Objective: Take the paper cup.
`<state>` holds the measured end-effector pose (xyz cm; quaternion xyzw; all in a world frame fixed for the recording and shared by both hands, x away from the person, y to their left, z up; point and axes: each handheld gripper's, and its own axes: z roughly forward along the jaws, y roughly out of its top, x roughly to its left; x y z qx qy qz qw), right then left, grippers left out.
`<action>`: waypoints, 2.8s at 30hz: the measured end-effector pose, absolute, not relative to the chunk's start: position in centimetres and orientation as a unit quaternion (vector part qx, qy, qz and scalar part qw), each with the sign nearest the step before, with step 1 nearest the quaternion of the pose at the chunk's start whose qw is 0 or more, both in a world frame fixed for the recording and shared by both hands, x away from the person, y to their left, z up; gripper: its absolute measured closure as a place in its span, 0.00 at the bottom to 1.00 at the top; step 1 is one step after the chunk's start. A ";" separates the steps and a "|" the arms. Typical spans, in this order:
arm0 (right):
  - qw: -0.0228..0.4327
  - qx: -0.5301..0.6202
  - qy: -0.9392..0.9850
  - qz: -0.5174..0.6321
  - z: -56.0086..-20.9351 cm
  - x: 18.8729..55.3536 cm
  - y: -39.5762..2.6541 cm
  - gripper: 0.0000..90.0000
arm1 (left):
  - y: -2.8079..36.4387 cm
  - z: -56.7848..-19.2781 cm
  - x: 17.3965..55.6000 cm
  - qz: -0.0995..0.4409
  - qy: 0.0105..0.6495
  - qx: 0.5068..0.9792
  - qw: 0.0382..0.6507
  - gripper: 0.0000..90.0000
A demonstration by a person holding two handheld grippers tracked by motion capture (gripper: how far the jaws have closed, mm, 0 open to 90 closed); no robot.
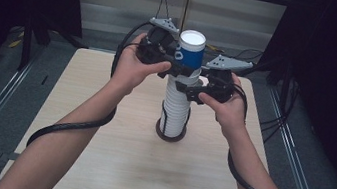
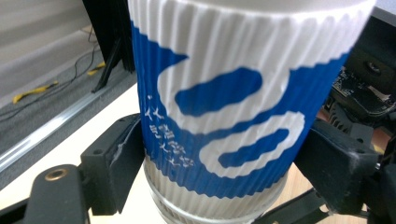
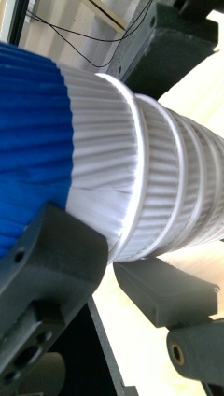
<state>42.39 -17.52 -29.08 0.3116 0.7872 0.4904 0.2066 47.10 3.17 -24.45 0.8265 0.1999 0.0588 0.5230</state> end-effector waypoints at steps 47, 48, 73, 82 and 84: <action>0.211 0.309 0.792 0.483 -29.7 42.0 -17.6 0.18 | 2.7 -22.6 46.8 0.073 0.219 0.806 0.545 0.24; 0.211 0.310 0.791 0.483 -29.7 42.0 -17.6 0.18 | 2.8 -22.5 46.8 0.071 0.221 0.804 0.547 0.24; 0.209 0.309 0.794 0.479 -29.6 42.1 -17.7 0.18 | 3.6 -19.7 46.8 0.072 0.220 0.795 0.561 0.24; 0.206 0.308 0.794 0.481 -29.7 42.1 -17.7 0.18 | 4.0 -18.7 46.4 0.078 0.213 0.801 0.554 0.24; 0.205 0.310 0.794 0.481 -29.7 42.1 -17.7 0.18 | 4.1 -18.5 46.3 0.075 0.212 0.800 0.556 0.24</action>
